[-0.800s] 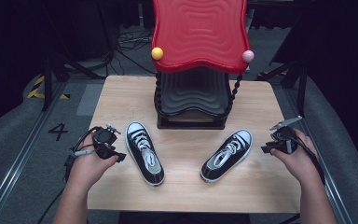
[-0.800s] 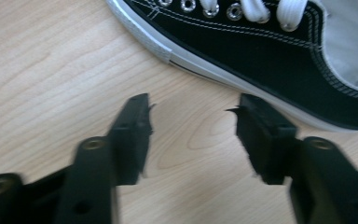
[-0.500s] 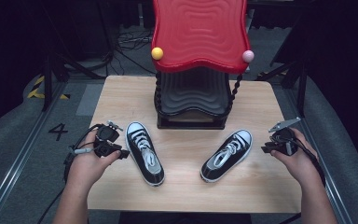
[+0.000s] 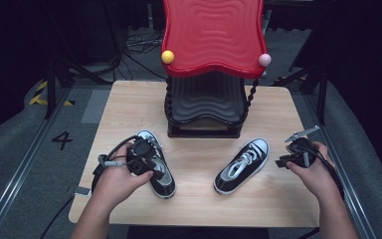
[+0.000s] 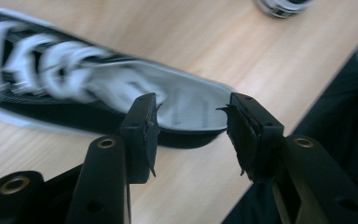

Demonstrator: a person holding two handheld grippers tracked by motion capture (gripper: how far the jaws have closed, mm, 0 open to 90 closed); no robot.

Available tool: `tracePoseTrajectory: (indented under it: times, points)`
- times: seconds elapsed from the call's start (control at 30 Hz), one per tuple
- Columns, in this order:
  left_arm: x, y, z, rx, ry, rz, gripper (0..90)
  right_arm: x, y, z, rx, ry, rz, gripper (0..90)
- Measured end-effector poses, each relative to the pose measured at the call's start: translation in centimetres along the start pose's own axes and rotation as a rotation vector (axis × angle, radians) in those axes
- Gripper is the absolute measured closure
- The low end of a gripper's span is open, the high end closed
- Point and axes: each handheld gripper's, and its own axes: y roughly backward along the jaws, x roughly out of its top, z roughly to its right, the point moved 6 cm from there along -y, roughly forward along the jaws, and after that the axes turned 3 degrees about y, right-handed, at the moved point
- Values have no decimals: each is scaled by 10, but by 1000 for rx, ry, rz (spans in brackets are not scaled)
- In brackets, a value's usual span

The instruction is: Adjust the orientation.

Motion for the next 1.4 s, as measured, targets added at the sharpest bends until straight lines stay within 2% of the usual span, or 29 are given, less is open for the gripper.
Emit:
tracePoseTrajectory:
  times: [0.13, 0.3, 0.37, 0.4, 0.5, 0.57, 0.63, 0.7, 0.77, 0.87, 1.0, 1.2, 1.33, 1.4]
  points:
    - [4, -10, 9, -51, -12, -24, 541, 0, -1, 0, -6, 1, -3, 707]
    - [4, -26, 17, -113, -18, -93, 557, -1, -5, 1, -7, -4, -15, 692]
    - [3, -32, 16, -110, -9, -117, 575, -1, -5, 0, -5, -6, -15, 685]
    - [2, -37, 14, -99, 8, -132, 589, -1, -5, 0, -5, -6, -15, 684]
    - [0, -43, 11, -102, 12, -157, 702, -1, -6, 0, -3, -8, -15, 678]
    - [0, -43, 13, -114, 4, -151, 804, -1, -6, 1, -4, -8, -15, 675]
    - [-1, -41, 13, -93, -7, -167, 839, -1, -6, 1, -6, -7, -13, 673]
    - [-3, -39, 13, -88, 0, -180, 847, -1, -6, 1, -6, -8, -14, 670]
    - [-8, -33, 9, -82, 14, -193, 846, -1, -7, 1, -9, -6, -14, 665]
    - [-17, -18, 1, -66, 36, -185, 840, -1, -7, 1, -7, -5, -13, 663]
    - [-37, -2, -14, -30, 102, -194, 826, 2, -8, 2, -8, -4, -15, 657]
    - [-60, 9, -38, 17, 198, -221, 824, 8, -11, 0, 0, 10, -13, 653]
    - [-67, 8, -47, 29, 220, -248, 825, 9, -11, 1, -2, 9, -14, 649]
    - [-70, 6, -51, -2, 247, -243, 832, 8, -12, 1, 1, 3, -15, 642]
